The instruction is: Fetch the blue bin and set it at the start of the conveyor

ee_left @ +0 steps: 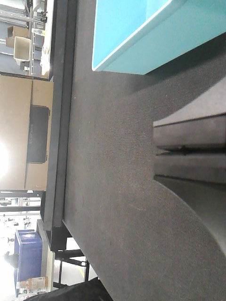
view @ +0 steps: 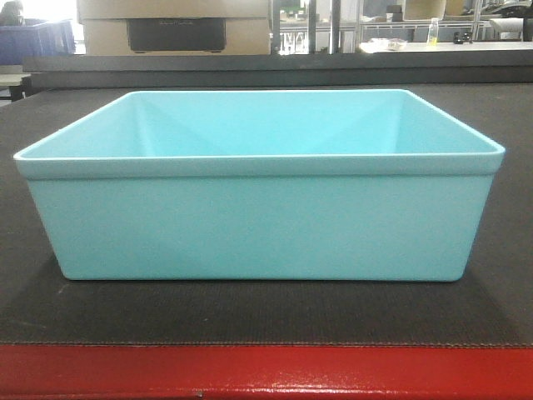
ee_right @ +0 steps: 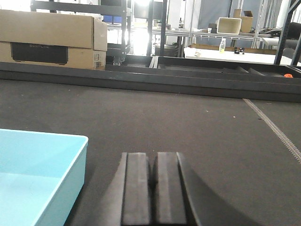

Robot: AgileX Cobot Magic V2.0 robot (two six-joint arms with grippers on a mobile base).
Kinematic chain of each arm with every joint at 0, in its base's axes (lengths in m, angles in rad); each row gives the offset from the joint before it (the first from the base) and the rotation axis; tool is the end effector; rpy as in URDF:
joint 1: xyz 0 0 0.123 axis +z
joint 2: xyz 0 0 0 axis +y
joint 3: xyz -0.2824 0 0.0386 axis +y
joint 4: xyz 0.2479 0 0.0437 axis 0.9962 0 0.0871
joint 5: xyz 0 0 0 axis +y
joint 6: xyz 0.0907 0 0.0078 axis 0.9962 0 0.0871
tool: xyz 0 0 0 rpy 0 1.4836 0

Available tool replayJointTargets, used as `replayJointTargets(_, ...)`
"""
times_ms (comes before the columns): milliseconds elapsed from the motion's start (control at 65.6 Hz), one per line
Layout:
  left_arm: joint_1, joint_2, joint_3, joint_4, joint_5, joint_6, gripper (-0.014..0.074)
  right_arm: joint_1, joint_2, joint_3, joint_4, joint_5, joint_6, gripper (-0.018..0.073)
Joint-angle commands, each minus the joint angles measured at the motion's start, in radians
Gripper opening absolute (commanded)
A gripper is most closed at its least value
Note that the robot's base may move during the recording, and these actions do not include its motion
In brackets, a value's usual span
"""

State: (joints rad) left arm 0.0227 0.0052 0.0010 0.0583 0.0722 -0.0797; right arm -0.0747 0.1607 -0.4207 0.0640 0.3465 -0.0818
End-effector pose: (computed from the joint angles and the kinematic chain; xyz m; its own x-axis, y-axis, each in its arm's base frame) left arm 0.0570 0.0017 0.2059 0.0095 -0.0213 -0.9997 -0.0267 0.9994 -0.0216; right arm 0.0468 -0.0015 0.3122 0.0002 -0.0217 -0.9998 0.0530 0.9984 -0.0216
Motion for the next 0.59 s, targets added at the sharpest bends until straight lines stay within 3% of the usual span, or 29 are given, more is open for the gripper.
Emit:
replayJointTargets(0,0.002,-0.005,-0.001,-0.005,-0.019,0.002,-0.0111,0.0,-0.005,0.002,-0.01,-0.018,-0.006,-0.0162)
replayJointTargets(259,0.002,-0.005,-0.001,-0.005,-0.019,0.002,-0.0111,0.0,-0.004,0.003,-0.01,-0.032,-0.006,-0.0162)
replayJointTargets(412,0.002,-0.005,-0.001,-0.005,-0.019,0.002,-0.0111,-0.037,-0.004,0.018,0.02,-0.045,-0.006,-0.0162)
replayJointTargets(579,0.002,-0.005,-0.001,-0.005,-0.019,0.002,-0.0111,-0.074,-0.037,0.166,0.052,-0.196,-0.006,-0.0162)
